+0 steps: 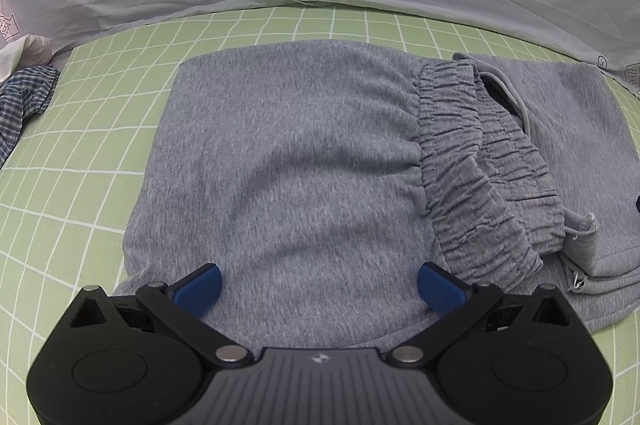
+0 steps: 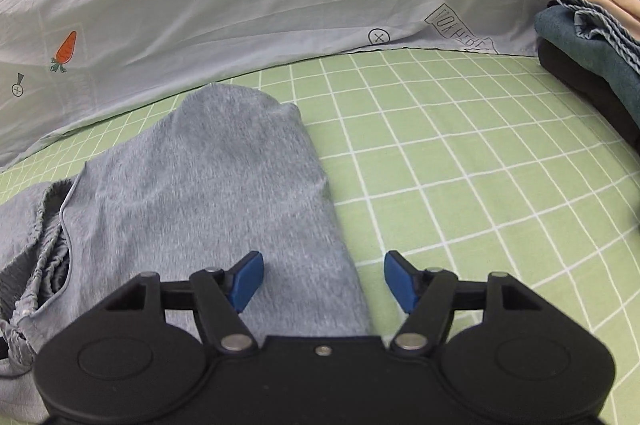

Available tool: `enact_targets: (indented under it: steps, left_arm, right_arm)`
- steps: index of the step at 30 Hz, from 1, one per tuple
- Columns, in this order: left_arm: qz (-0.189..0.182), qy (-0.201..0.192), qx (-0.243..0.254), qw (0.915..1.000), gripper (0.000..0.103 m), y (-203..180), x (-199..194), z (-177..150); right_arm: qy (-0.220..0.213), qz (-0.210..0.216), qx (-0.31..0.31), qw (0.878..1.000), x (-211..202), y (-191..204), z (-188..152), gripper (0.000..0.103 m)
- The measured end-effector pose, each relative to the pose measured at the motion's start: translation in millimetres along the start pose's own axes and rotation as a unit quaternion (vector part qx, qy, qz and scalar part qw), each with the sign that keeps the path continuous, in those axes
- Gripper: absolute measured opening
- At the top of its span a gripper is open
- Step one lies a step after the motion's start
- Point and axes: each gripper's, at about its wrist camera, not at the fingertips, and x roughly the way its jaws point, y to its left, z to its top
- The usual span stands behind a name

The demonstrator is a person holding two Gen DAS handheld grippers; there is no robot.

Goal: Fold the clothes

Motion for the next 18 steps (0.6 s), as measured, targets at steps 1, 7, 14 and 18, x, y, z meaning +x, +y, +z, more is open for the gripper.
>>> enact_targets:
  steps: [1,7,14,18]
  left_arm:
    - [0.0,0.0,0.0,1.0,0.103,-0.2,0.0,0.0]
    - [0.003,0.004,-0.002,1.0,0.103,-0.4,-0.9,1.9]
    - [0.01,0.019,-0.003,0.9998,0.103,1.0,-3.0,8.0]
    - [0.009,0.009,-0.011,0.9999,0.103,8.8,-14.3,8.5]
  right_arm:
    - [0.0,0.003,-0.004,1.0,0.7,-0.4,-0.8,0.062]
    - [0.002,0.025,-0.024,0.999,-1.4,6.5,4.3,0.008]
    - [-0.05,0.049,-0.054,0.996,-42.1,42.2,17.8,0.007]
    - [-0.076,0.108,-0.091,0.987,-67.5,89.7,20.9,0.007]
